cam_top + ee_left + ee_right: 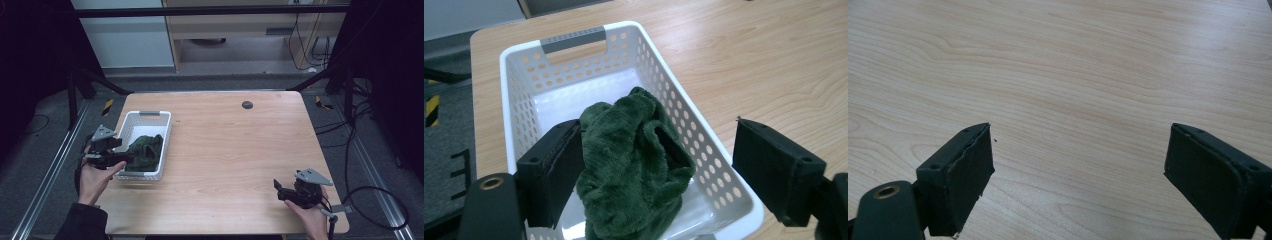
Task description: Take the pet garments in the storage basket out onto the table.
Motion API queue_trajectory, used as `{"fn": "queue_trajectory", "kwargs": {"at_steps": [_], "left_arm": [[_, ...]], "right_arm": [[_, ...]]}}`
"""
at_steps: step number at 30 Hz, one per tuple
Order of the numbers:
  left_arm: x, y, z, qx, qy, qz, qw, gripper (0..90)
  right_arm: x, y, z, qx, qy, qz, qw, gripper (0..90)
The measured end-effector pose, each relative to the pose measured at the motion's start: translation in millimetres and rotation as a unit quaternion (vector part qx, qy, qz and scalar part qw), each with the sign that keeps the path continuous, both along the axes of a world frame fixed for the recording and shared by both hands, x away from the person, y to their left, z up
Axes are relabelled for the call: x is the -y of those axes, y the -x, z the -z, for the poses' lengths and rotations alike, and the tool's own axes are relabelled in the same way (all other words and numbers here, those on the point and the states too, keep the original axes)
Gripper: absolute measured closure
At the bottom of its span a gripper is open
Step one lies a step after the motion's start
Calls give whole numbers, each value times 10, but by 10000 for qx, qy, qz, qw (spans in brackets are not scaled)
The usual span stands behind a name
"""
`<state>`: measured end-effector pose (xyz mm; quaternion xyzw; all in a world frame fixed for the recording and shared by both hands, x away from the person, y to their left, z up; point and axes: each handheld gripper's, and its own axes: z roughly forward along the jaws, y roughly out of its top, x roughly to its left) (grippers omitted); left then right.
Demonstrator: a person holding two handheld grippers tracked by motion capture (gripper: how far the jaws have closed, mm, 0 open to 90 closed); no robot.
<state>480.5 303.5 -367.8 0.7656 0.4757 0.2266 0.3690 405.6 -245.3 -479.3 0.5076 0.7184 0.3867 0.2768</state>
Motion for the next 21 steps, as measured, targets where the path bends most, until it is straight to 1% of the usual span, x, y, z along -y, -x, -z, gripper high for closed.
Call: {"fn": "queue_trajectory", "kwargs": {"at_steps": [3, 7, 9, 11, 15, 16, 18, 21], "left_arm": [[6, -58, 19, -84, -33, -16, 10000, 193], [22, -154, 67, -252, -182, 46, 9995, 186], [24, -165, 76, -278, -182, 52, 9994, 185], [24, -194, 95, -345, -247, 62, 9991, 180], [28, -237, 124, -487, -281, 100, 9984, 174], [37, -248, 128, -503, -288, 101, 9983, 168], [44, -266, 128, -545, -355, 150, 9978, 165], [49, -292, 141, -561, -365, 124, 9977, 159]], "right_arm": [[-3, -1, 5, -26, 22, -5, 10000, 116], [-6, -13, 10, -48, 36, -11, 10000, 107], [-5, -13, 13, -66, 27, -4, 10000, 105], [-1, -13, 12, -63, 35, -16, 10000, 105], [2, -20, 20, -91, 43, -41, 9999, 105], [-4, -25, 27, -131, 35, -80, 9999, 105], [-6, -27, 31, -137, 52, -90, 9999, 105], [-17, -30, 37, -173, 82, -115, 9998, 105]]}}
